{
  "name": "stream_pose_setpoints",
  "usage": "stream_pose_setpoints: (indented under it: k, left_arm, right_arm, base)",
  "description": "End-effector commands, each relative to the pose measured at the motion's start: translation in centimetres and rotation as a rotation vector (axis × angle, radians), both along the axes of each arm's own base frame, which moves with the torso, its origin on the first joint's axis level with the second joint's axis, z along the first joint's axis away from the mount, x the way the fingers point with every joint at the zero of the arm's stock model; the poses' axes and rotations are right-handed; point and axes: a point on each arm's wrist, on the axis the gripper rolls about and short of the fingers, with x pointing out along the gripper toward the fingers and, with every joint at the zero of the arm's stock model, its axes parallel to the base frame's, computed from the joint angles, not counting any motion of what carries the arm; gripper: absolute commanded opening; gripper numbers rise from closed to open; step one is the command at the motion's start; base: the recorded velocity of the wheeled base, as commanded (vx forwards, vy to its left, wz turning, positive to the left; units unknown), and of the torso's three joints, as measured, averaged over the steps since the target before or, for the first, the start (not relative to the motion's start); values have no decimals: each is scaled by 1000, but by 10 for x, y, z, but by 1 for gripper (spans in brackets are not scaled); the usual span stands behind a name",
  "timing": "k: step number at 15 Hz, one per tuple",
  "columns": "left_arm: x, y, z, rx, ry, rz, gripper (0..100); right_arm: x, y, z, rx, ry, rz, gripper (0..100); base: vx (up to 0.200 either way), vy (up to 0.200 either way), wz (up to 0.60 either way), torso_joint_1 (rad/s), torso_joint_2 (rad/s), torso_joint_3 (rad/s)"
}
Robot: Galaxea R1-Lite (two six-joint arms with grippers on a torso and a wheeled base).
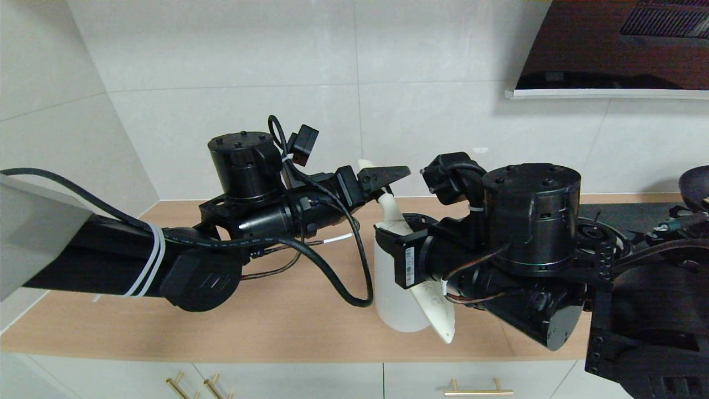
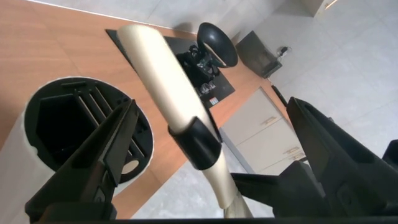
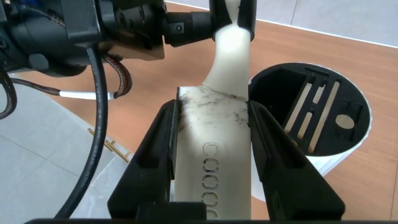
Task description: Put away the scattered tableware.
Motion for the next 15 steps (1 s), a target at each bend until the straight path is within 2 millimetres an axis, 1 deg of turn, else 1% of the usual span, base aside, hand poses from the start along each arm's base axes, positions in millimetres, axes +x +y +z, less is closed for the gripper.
stream_pose_setpoints:
  k: [1, 13, 14, 15]
  left_arm:
    - [0, 0, 1, 0, -2, -1, 0]
    - [-2, -1, 2, -4, -4, -1, 0]
    - [-2, -1, 2, -4, -6, 1, 0]
    - [-2, -1, 2, -4, -6, 1, 0]
  right_arm:
    - [0, 0, 1, 2, -3, 1, 0]
    - [2, -1, 3, 24, -23, -8, 0]
    - [2, -1, 3, 24, -23, -11, 100]
    - [2, -1, 3, 25, -25, -13, 100]
  base:
    - [0, 0, 0, 0, 0, 0]
    - [0, 0, 0, 0, 0, 0]
    - [0, 0, 0, 0, 0, 0]
    - [0, 0, 0, 0, 0, 0]
